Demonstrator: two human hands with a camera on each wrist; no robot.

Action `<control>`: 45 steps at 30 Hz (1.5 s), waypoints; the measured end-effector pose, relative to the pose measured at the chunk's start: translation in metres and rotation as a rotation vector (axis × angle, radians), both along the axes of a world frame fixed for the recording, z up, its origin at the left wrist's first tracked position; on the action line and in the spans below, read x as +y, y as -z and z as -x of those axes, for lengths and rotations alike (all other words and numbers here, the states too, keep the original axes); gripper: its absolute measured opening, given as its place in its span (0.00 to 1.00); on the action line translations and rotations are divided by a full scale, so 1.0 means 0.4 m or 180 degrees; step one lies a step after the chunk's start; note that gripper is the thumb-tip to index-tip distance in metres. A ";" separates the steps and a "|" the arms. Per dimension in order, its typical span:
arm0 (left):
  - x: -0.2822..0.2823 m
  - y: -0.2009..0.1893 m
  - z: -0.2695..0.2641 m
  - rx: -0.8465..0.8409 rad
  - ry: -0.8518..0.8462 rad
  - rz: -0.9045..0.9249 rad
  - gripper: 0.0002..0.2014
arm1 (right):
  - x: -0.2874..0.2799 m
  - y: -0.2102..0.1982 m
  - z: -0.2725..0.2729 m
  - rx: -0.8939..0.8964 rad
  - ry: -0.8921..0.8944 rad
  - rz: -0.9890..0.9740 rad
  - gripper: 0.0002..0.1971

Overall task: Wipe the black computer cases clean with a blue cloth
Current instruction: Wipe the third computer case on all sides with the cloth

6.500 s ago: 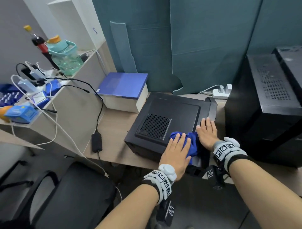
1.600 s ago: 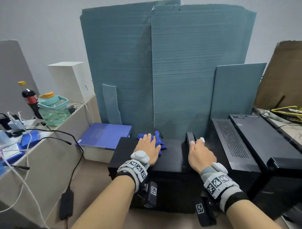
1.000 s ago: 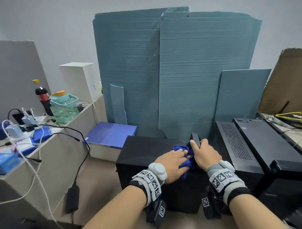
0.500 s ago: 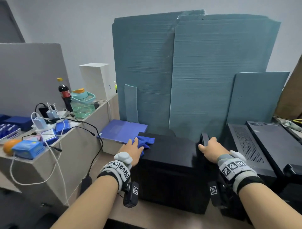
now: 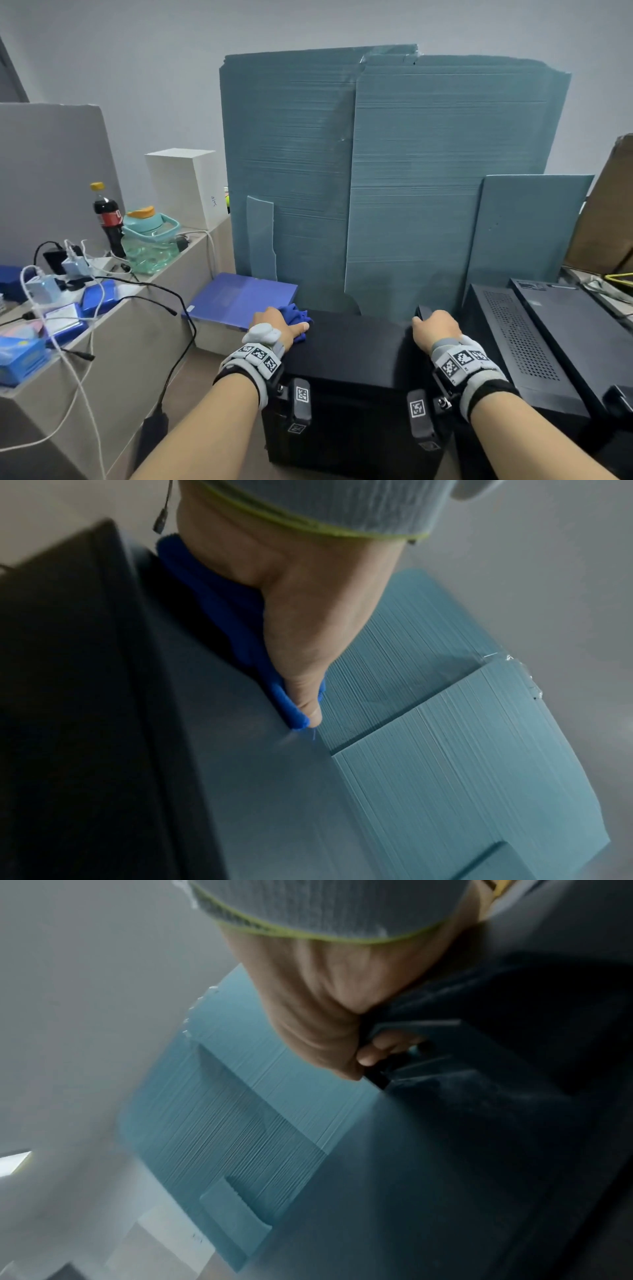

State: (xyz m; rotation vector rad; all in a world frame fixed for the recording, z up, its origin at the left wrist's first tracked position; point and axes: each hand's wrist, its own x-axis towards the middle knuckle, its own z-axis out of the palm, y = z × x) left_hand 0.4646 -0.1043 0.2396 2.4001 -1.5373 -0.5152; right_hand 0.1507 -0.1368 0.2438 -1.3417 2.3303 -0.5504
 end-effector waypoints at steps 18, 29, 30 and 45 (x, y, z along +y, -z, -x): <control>0.077 0.087 0.006 0.0481 0.0108 0.0504 0.34 | 0.219 0.138 0.046 -0.1028 0.0279 0.1232 0.26; 0.294 0.210 0.008 0.0217 0.0374 -0.0557 0.37 | 0.434 0.296 0.080 -0.1700 0.0700 0.0000 0.27; 0.310 0.229 0.004 0.0132 0.0427 -0.0716 0.37 | 0.455 0.332 0.086 -0.1694 0.0715 -0.0069 0.24; 0.334 0.404 0.002 -0.0323 0.0182 -0.1074 0.19 | 0.481 0.442 0.092 -0.0926 0.0373 -0.1084 0.28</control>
